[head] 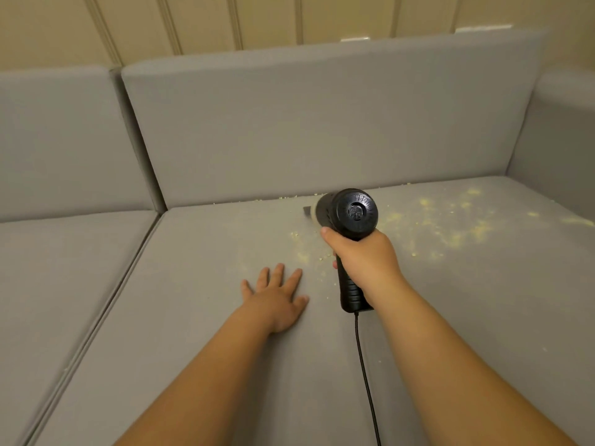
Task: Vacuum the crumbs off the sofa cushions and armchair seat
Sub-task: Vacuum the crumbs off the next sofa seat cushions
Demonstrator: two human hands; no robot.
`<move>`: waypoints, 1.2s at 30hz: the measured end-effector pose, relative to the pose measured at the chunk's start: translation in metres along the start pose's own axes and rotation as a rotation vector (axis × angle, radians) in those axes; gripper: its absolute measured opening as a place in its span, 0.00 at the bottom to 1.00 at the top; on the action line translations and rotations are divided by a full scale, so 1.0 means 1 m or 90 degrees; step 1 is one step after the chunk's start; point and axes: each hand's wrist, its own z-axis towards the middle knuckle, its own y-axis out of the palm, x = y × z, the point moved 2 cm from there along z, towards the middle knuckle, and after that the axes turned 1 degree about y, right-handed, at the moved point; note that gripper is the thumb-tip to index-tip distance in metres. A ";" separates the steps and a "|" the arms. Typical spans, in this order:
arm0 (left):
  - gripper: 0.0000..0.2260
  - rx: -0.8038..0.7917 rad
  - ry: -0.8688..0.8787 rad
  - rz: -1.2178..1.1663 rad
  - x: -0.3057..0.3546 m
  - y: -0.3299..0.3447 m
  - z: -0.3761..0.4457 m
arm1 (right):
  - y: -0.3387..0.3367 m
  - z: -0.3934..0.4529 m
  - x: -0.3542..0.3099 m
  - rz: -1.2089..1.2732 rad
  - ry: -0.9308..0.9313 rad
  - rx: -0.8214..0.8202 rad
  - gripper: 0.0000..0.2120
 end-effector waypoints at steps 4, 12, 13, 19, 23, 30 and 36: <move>0.30 0.003 -0.002 -0.002 0.000 0.004 0.001 | -0.007 0.000 0.004 -0.023 0.017 -0.007 0.12; 0.30 0.011 -0.002 -0.001 0.000 0.004 0.002 | -0.004 0.004 0.008 -0.035 0.008 0.046 0.14; 0.30 0.011 -0.003 0.000 -0.001 0.004 0.002 | -0.005 0.004 0.008 -0.038 0.012 0.045 0.14; 0.30 0.013 0.005 0.002 -0.002 0.003 0.004 | -0.008 0.003 0.007 -0.033 0.007 0.057 0.14; 0.30 0.014 0.005 -0.008 -0.002 0.004 0.003 | -0.012 0.003 0.006 -0.042 0.007 0.065 0.13; 0.30 0.009 0.004 -0.004 0.000 0.002 0.002 | -0.009 -0.006 -0.003 0.000 0.038 -0.002 0.09; 0.30 0.008 0.003 -0.010 -0.001 0.003 0.001 | -0.011 -0.008 0.002 -0.013 0.031 0.025 0.11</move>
